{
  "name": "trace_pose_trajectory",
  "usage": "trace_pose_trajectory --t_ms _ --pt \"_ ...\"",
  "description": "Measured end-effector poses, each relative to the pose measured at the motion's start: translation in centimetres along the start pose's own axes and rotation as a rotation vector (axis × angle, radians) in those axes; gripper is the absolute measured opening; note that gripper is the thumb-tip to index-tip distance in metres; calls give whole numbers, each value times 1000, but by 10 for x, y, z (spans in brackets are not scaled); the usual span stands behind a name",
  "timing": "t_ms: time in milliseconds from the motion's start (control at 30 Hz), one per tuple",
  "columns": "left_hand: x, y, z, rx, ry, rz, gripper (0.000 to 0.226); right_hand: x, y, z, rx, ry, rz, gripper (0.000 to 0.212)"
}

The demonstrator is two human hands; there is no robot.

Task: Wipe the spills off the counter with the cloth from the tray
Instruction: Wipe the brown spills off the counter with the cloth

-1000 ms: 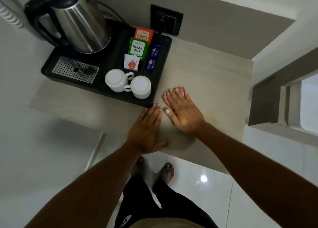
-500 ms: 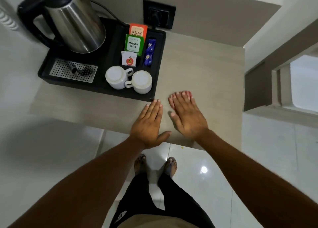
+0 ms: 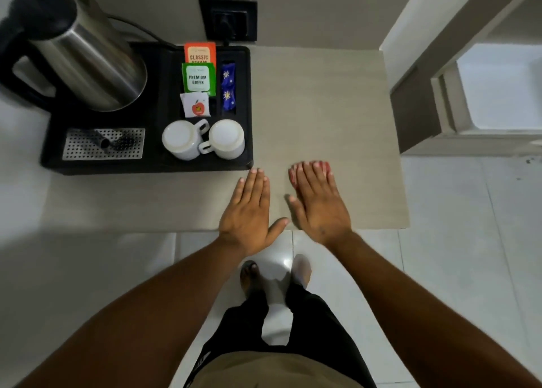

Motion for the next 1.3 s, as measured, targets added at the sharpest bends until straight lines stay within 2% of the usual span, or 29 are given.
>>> trace_pose_trajectory --t_ms 133,267,367,467,600,733,833,933,967,1033,1133,1233,1300 --pt "-3 4 -11 -115 -216 -71 104 47 -6 38 -49 -157 2 66" --pt "-4 5 -13 -82 -223 -69 106 115 4 10 -42 -381 -44 72" --pt "-4 6 -13 -91 -216 -71 106 131 11 -42 -22 -512 -51 76" --pt "-3 9 -14 -97 -214 -62 107 88 15 -60 10 -419 -80 72" --pt "-4 10 -14 -76 -218 -50 106 27 5 1 5 -179 -45 68" --pt "-4 10 -12 -68 -227 -28 104 80 -3 12 -57 -184 -7 66" --pt "-4 9 -14 -98 -211 -38 104 133 9 -43 -44 -301 0 71" --pt "-4 11 -15 -115 -210 -6 105 140 23 -114 -26 -391 -22 74" --pt "-3 13 -15 -117 -209 10 105 126 25 -128 -17 -374 -38 74" --pt "-3 14 -15 -118 -216 17 105 80 23 -128 25 -226 -46 71" --pt "-3 10 -17 -124 -218 -5 105 33 10 -66 -43 7 -21 71" --pt "-4 8 -16 -115 -215 12 107 73 4 -37 -82 -4 -23 69" --pt "-4 7 -16 -110 -225 4 108 119 12 -63 -80 -86 -9 67"
Point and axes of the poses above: each hand's wrist, its own z-axis away from the middle knuckle, its own y-axis out of the back of the hand, x = y × z, the point moved 7 cm from there along -z, towards the middle knuckle, and after that the axes turned 12 degrees about z, right-handed, at the moved point
